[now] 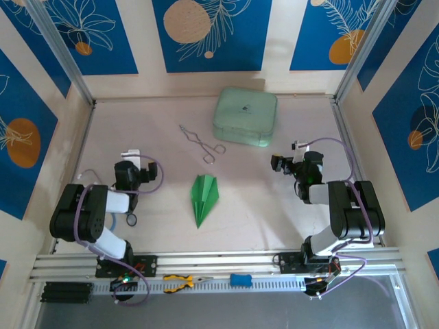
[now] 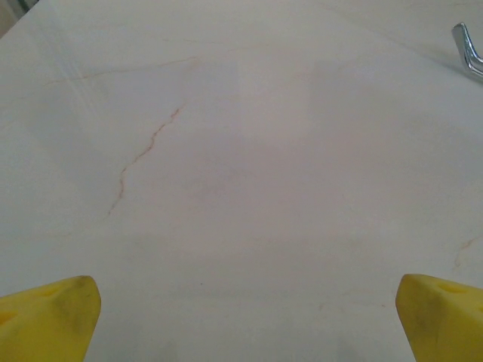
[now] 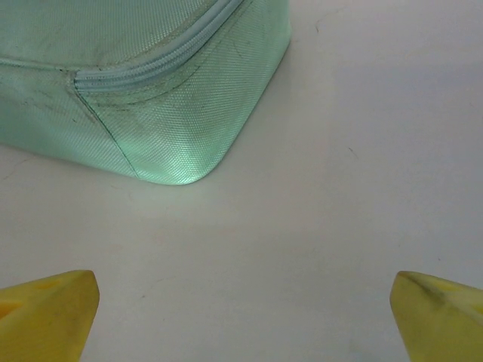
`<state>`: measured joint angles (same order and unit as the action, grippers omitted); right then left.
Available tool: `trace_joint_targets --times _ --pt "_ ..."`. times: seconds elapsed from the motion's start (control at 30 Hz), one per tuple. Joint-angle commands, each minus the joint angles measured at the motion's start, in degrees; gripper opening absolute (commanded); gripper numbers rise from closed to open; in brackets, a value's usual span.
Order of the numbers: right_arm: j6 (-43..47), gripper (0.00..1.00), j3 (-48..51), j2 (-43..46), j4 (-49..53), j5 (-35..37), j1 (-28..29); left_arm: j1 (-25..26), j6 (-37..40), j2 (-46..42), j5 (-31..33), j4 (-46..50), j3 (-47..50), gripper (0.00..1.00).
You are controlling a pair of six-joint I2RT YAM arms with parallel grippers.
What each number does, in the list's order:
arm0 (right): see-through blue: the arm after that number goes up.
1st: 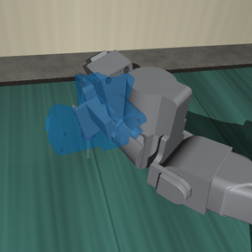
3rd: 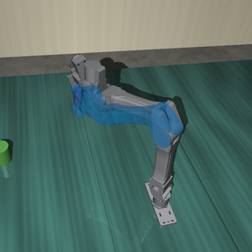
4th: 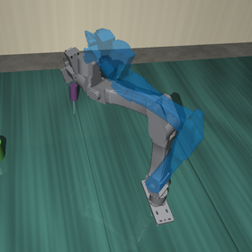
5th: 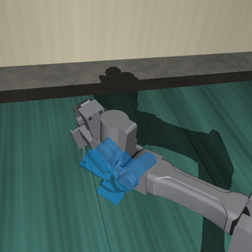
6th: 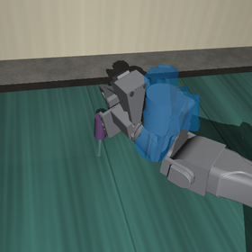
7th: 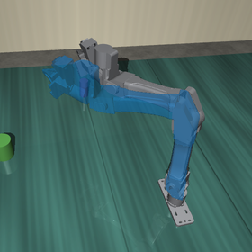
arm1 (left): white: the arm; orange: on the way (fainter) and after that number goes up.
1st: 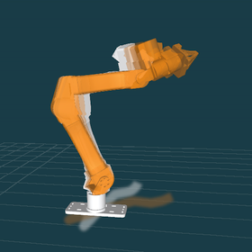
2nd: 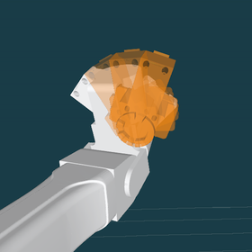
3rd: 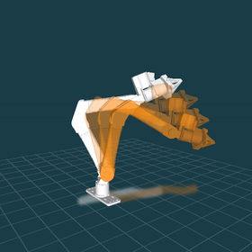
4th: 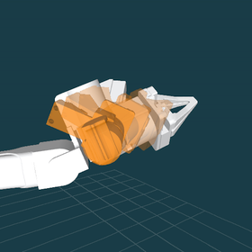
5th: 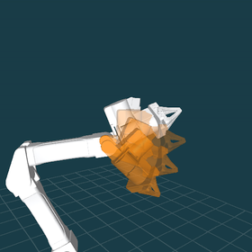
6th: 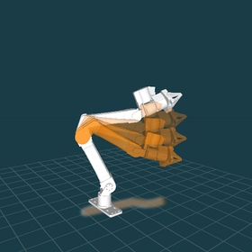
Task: Fold a paper plane with a square sheet of paper (pick it up from the middle)
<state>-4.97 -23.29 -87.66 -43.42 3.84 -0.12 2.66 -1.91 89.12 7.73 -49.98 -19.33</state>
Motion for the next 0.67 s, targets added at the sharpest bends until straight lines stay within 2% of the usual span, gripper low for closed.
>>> trace_joint_targets --times 0.0,0.63 --pt "-0.3 0.99 -0.75 0.56 -2.13 -0.42 -0.02 1.0 2.02 0.27 1.65 -5.2 -1.11 1.0" --pt "-0.3 0.99 -0.73 0.46 -2.3 -0.41 0.03 1.12 2.27 0.35 1.5 -6.63 -0.62 1.0"
